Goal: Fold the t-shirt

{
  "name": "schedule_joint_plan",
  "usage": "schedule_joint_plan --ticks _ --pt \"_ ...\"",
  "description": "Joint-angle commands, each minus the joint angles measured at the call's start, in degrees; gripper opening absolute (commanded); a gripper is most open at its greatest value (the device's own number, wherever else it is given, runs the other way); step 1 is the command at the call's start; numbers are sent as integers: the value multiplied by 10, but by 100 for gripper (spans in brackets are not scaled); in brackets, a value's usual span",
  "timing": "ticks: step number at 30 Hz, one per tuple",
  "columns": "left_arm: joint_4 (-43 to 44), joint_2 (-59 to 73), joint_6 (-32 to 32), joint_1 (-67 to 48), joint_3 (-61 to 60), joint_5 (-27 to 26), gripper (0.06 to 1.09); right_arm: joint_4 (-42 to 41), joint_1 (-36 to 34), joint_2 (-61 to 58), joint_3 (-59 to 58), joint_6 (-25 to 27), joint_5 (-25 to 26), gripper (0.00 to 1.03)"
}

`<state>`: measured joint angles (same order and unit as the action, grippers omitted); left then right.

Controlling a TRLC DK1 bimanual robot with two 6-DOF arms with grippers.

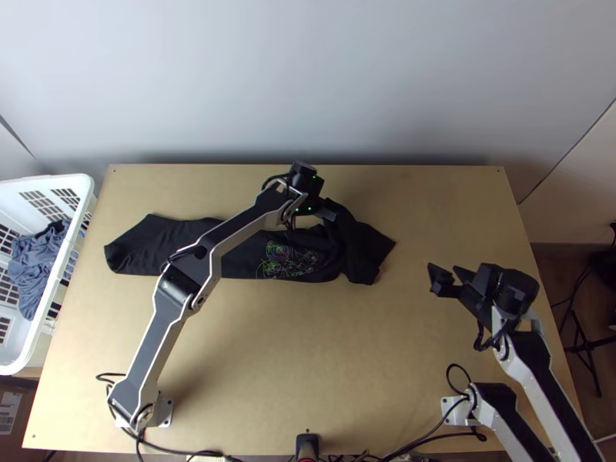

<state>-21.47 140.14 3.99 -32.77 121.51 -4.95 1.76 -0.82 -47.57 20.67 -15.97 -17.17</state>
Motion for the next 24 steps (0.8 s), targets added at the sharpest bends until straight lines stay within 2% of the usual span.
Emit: schedule_joint_plan --ticks 1,2,3,5,6,12,17,24 --pt "-3 28 -9 25 4 16 11 -47 51 -93 23 -10 0 96" --pt "-14 26 -9 24 4 16 18 -48 57 -102 31 -10 0 96" --pt "-25 21 -9 21 4 15 35 -50 58 -111 39 -10 0 96" --pt "-54 8 -14 14 3 14 86 -59 59 -136 54 -15 -1 96" --pt "-67 0 -14 10 2 17 102 -66 59 -154 62 -16 -1 96" --pt "-121 -55 0 -1 1 14 103 -94 83 -263 126 -24 -1 96" --pt "-157 -136 19 -11 0 13 103 -109 112 -306 163 -25 0 96" --pt "-209 -216 37 -7 -20 13 103 -138 112 -373 192 -35 -1 97"
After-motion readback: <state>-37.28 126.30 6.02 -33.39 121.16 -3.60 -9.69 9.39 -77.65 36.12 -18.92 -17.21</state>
